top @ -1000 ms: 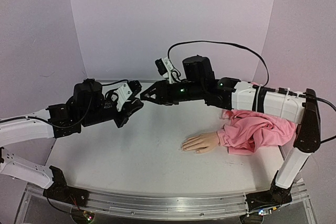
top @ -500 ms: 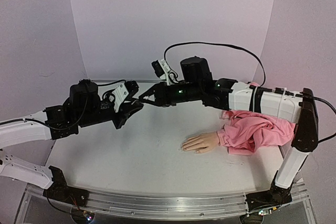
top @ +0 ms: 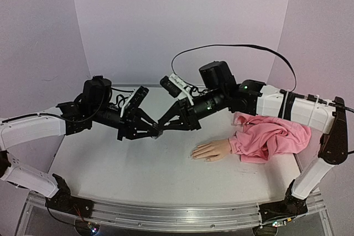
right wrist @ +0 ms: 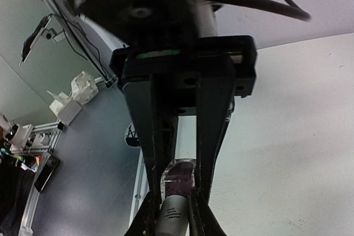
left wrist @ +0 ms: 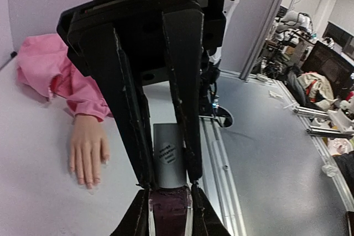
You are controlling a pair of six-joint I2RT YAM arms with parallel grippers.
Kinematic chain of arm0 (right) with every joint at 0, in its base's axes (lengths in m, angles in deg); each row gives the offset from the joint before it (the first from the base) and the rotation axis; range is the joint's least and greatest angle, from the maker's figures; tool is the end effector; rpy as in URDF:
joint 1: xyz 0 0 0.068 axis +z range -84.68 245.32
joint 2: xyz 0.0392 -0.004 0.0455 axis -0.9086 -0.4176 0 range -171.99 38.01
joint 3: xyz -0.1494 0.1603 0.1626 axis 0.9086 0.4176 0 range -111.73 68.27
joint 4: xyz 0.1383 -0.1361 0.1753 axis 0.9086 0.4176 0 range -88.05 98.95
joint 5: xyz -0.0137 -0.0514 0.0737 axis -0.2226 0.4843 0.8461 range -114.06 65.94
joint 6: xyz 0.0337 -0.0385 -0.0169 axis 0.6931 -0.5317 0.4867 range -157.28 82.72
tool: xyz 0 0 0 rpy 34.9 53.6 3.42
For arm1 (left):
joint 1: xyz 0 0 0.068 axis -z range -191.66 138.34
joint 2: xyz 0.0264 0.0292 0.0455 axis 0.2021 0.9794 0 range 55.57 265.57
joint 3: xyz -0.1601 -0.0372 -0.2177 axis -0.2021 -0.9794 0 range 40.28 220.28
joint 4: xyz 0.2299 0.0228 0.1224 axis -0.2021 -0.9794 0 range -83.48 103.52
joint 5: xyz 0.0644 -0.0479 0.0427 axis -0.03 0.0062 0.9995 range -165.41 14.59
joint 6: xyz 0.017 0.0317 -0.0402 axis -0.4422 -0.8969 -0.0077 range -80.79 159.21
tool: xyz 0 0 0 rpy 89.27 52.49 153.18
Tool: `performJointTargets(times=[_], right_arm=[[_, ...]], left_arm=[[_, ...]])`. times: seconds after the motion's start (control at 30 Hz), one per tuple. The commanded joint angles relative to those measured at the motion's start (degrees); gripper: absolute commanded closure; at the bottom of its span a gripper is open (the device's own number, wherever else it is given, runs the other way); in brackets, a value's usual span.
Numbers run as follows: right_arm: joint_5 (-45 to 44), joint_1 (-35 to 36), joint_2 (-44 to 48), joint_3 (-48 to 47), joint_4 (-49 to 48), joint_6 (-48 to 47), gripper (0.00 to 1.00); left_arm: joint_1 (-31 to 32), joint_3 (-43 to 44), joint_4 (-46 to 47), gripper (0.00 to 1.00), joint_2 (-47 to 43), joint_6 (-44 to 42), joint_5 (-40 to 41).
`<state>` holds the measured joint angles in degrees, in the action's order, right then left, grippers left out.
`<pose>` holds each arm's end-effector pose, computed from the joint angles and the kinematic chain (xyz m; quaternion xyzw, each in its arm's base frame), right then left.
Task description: Paint the nails
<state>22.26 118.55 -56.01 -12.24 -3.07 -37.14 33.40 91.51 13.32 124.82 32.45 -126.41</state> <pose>0.2117 0.3265 0.3635 -0.5410 0.5083 0.5357 0.4025 0.1708 -0.2104 0.3113 0.5465 0.5476 -0.5030 0.3853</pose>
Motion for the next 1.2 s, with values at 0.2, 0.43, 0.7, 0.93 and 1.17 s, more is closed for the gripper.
performJointTargets(times=[0.2, 0.43, 0.7, 0.93, 1.17], right_arm=[[-18.06, -0.16, 3.08, -0.83, 3.61, 3.45, 0.34], [-29.97, -0.19, 4.18, 1.71, -6.34, 22.5, 0.12], [-22.7, 0.13, -1.12, -2.06, -16.16, 32.2, 0.19], [-20.34, 0.29, -6.83, -6.98, -19.01, 35.64, 0.45], [-18.12, 0.27, -7.66, -6.5, -20.72, 37.19, 0.75]], left_arm=[[-0.33, 0.03, 4.68, 1.0, -3.72, -4.04, 13.19], [0.81, -1.95, 4.25, 1.0, -6.88, -9.11, 41.17], [2.05, -2.24, 4.22, 1.0, -7.59, -10.8, 43.29], [4.12, -2.66, 4.16, 1.0, -7.45, -12.47, 44.33], [4.53, -2.68, 4.14, 1.0, -7.15, -12.47, 44.5]])
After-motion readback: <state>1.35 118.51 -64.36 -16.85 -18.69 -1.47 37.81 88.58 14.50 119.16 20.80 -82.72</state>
